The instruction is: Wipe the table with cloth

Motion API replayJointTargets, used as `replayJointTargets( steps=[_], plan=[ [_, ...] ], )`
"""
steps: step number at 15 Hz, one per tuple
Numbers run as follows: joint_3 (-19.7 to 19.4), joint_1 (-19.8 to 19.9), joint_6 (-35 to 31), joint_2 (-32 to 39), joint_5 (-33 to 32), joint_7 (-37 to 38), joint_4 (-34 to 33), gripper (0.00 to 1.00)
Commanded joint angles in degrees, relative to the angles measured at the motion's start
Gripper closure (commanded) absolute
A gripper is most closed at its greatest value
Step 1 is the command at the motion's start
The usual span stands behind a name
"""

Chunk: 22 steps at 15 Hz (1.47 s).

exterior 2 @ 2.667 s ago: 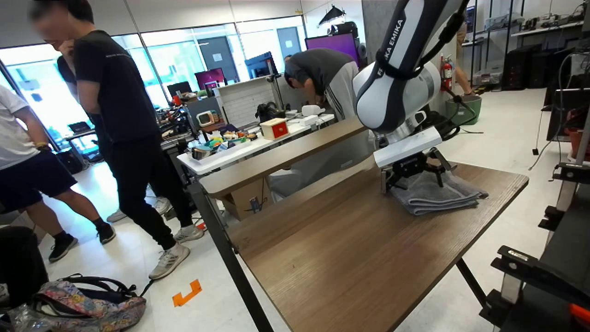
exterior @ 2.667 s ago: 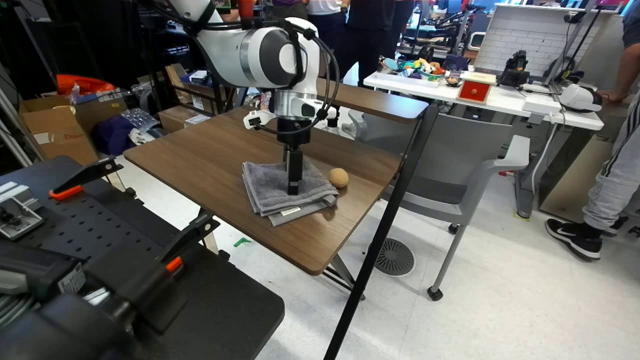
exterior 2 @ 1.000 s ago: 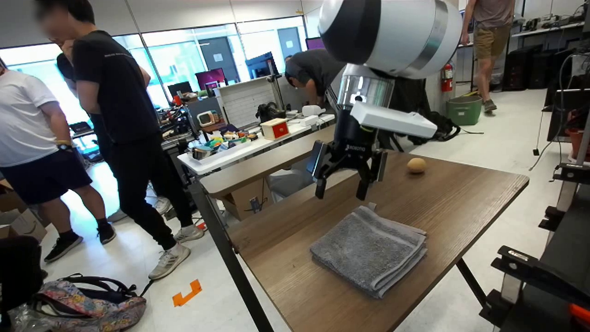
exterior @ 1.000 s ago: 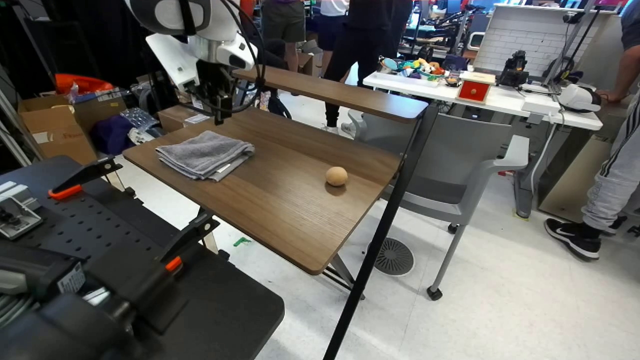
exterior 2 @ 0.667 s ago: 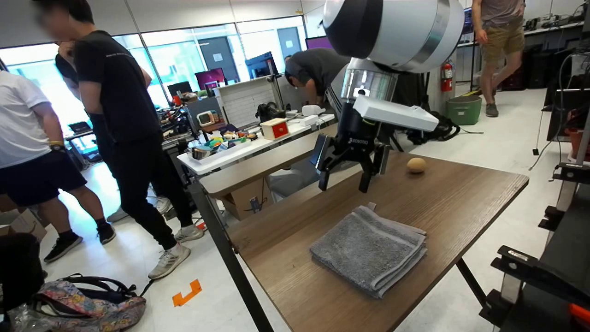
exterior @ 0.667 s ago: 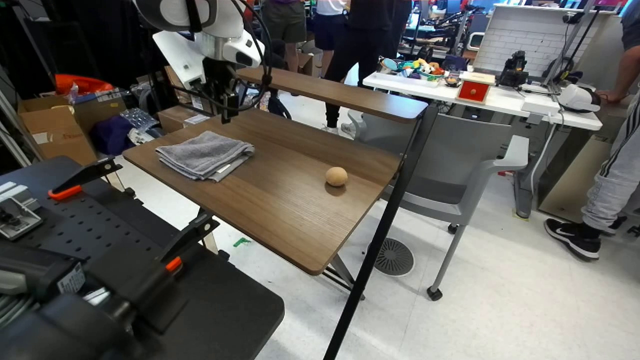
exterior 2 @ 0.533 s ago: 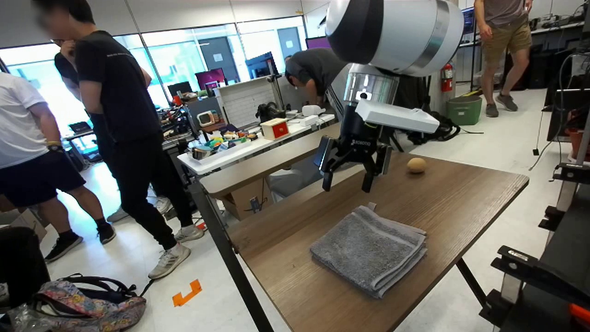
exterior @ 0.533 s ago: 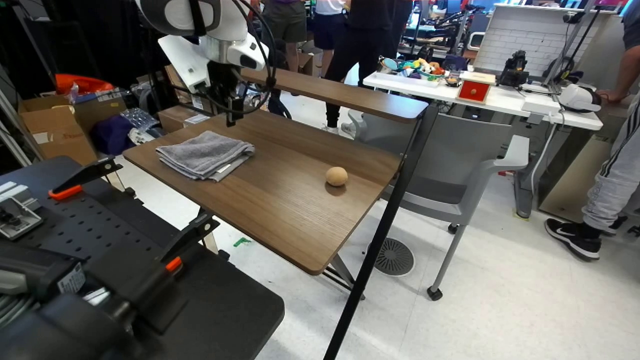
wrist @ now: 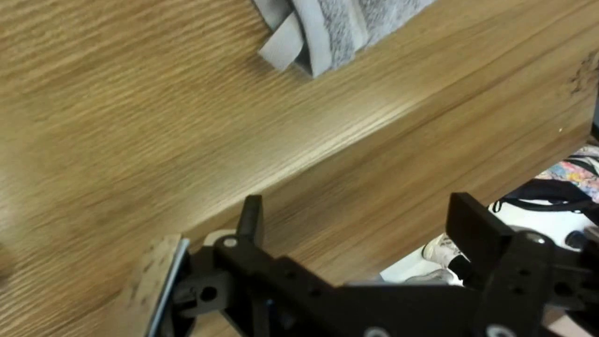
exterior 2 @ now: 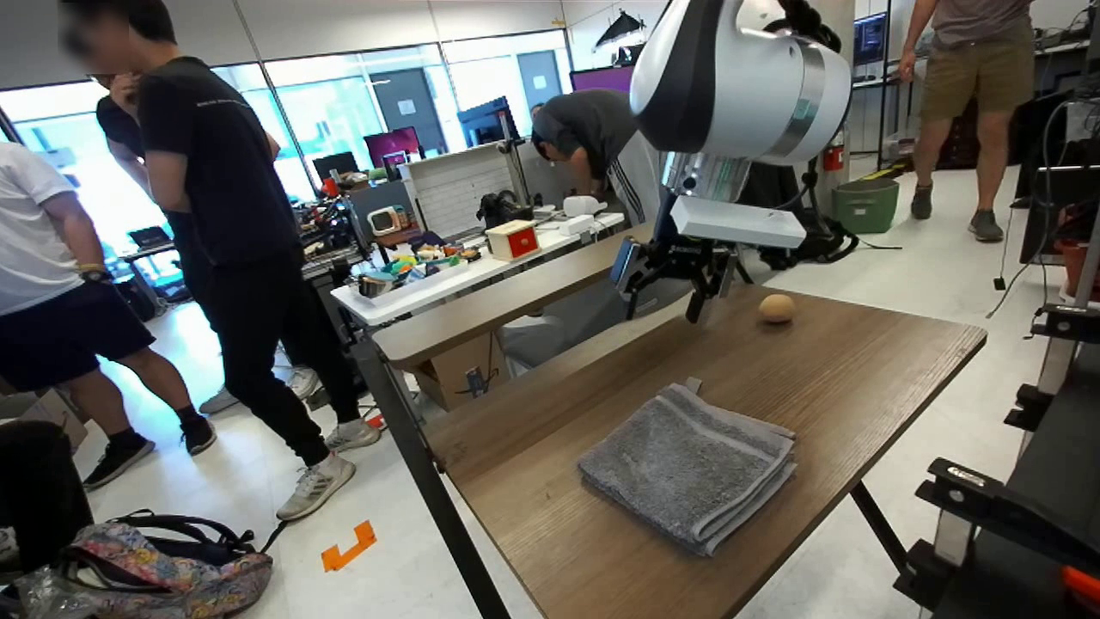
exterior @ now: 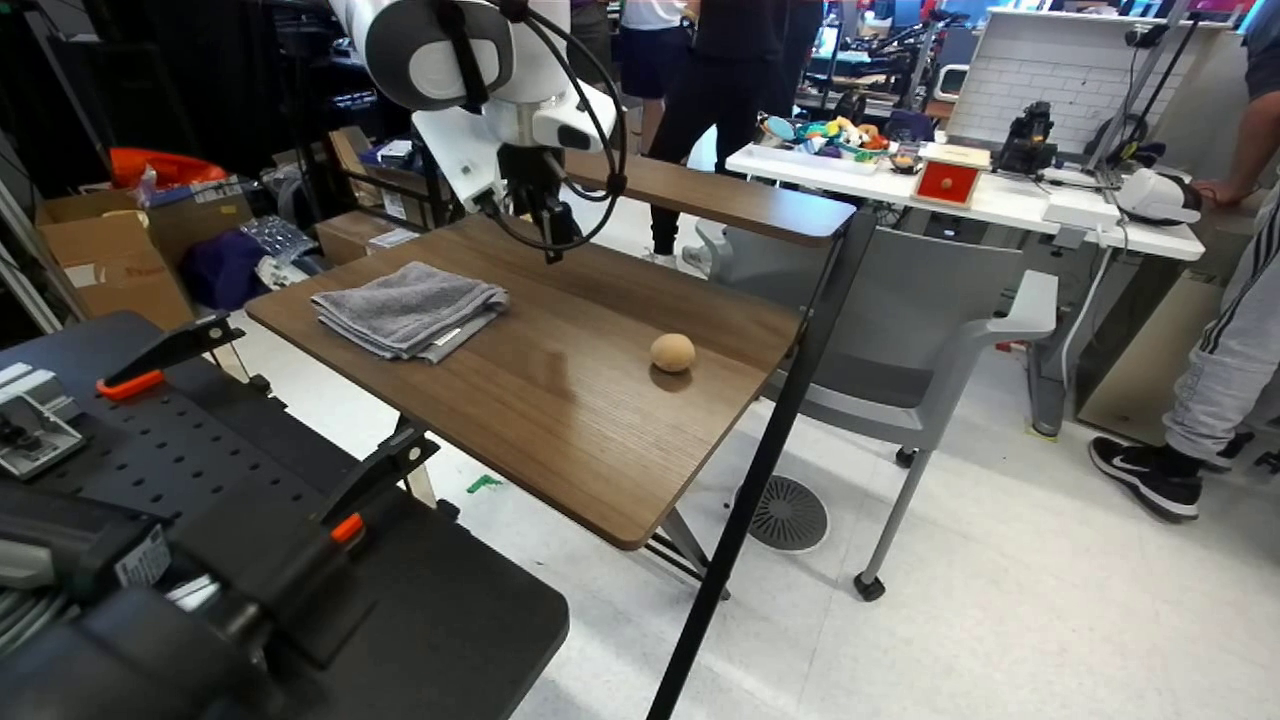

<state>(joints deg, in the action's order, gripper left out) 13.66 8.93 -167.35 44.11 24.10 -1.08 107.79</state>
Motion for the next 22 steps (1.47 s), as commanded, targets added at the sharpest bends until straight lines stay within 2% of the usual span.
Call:
replayJointTargets(
  steps=[1,3,4,11,15,16,22],
  plan=[
    [0.10,0.42,-0.46,0.41,-1.12,0.96,-0.57,0.00],
    [0.03,0.48,-0.57,0.95,-1.15,1.03,-1.32,0.00],
    [-1.78,-0.77,-0.57,0.91,-1.51,2.53,-1.26,0.00],
    [-22.87,-15.49,0.00,-1.59,-6.45,22.94,2.34,0.00],
    [-32.19,-23.20,0.83,-1.77,-11.20,30.65,3.43,0.00],
    [-27.92,-19.12,-0.49,-0.20,-10.29,27.86,1.78,0.00],
    [-28.27,-19.43,-0.48,0.00,-10.41,28.45,1.93,0.00]
  ],
)
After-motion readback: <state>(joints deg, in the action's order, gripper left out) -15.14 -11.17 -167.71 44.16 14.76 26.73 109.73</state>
